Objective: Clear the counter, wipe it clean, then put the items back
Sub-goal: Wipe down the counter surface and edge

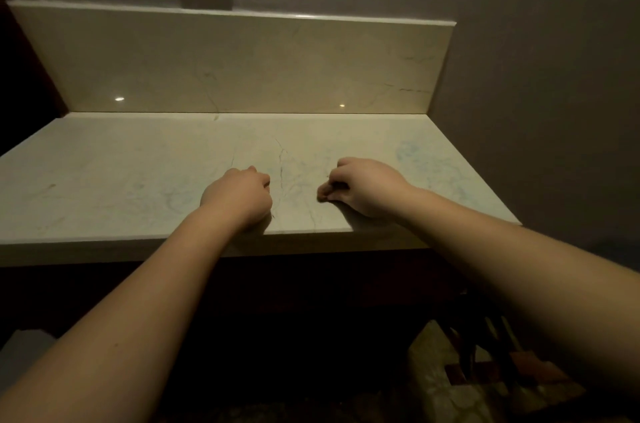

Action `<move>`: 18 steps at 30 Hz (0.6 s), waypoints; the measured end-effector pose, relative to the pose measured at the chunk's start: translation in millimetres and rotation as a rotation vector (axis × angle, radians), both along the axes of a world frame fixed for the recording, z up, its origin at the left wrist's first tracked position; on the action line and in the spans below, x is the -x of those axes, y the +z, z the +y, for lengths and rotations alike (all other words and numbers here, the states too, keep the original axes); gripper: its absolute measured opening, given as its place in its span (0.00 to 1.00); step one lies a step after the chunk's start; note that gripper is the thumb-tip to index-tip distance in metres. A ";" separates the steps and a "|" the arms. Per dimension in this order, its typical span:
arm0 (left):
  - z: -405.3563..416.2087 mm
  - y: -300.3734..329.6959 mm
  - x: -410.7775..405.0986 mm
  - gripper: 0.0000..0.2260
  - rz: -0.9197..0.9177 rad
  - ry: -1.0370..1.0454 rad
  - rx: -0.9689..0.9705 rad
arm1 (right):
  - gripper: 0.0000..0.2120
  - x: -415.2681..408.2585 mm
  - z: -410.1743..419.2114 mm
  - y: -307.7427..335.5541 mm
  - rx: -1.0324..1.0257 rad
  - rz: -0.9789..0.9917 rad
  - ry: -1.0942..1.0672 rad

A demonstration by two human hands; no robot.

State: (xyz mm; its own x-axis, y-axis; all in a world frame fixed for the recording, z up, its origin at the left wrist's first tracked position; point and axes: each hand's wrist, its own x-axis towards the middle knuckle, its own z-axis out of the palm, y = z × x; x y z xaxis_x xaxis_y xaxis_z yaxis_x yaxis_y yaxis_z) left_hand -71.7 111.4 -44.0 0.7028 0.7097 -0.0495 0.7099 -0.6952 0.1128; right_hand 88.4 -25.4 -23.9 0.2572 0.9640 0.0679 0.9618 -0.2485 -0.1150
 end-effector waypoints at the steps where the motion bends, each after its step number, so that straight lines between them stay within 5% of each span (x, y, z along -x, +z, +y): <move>1: 0.9 0.4 0.4 0.16 0.002 0.001 0.002 | 0.12 -0.7 -7.7 1.4 0.013 0.006 0.022; 8: -6.1 4.8 -8.1 0.14 -0.025 0.097 0.041 | 0.07 -33.7 -70.2 9.9 0.103 -0.001 0.081; 18: -32.3 16.7 -57.8 0.17 -0.014 0.135 -0.011 | 0.13 -123.6 30.4 -1.2 0.051 -0.069 -0.059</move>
